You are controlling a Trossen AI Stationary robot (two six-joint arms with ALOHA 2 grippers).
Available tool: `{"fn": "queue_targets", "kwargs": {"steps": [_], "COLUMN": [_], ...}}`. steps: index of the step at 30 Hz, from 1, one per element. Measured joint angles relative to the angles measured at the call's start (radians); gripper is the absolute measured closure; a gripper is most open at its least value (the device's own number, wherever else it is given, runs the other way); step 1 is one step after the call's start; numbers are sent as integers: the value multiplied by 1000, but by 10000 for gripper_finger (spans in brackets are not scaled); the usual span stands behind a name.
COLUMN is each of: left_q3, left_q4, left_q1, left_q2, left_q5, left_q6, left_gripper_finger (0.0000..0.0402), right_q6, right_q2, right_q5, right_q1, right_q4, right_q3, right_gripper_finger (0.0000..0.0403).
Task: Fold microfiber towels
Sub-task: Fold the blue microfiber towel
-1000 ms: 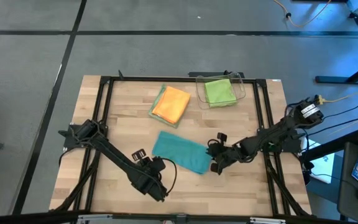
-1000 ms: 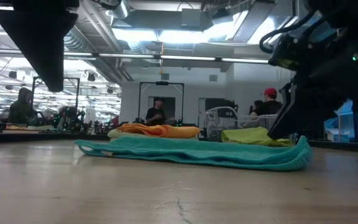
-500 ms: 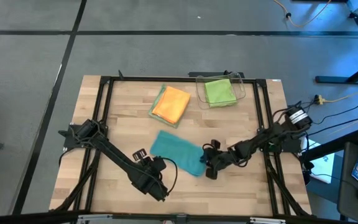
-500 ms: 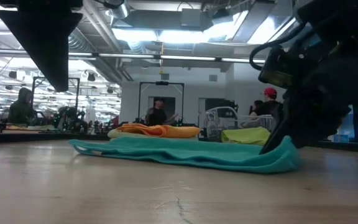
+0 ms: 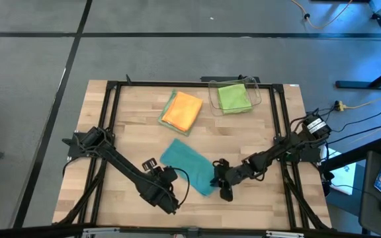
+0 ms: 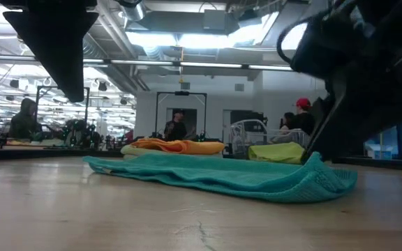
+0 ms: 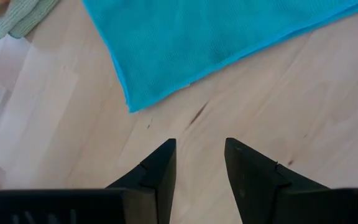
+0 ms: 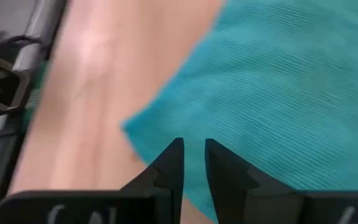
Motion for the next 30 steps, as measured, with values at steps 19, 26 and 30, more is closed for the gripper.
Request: {"fn": "queue_targets", "kwargs": {"steps": [19,26,30], "left_q3": [0,1,1], "left_q4": [410,777,810], "left_q1": [11,82,121], "left_q2": [0,46,62], "left_q5": [-42,-84,-37], "left_q6": [46,245,282], "left_gripper_finger": [272,272,262], "right_q6": [-534,-523,-531], "right_q2": [-282,-324,-324], "right_q5": [-58,-97,-116], "right_q1": [-22,-19,-19], "right_q4": [-631,-790,-806], "right_q3": [105,105,105], "right_gripper_finger": [334,334,334]}}
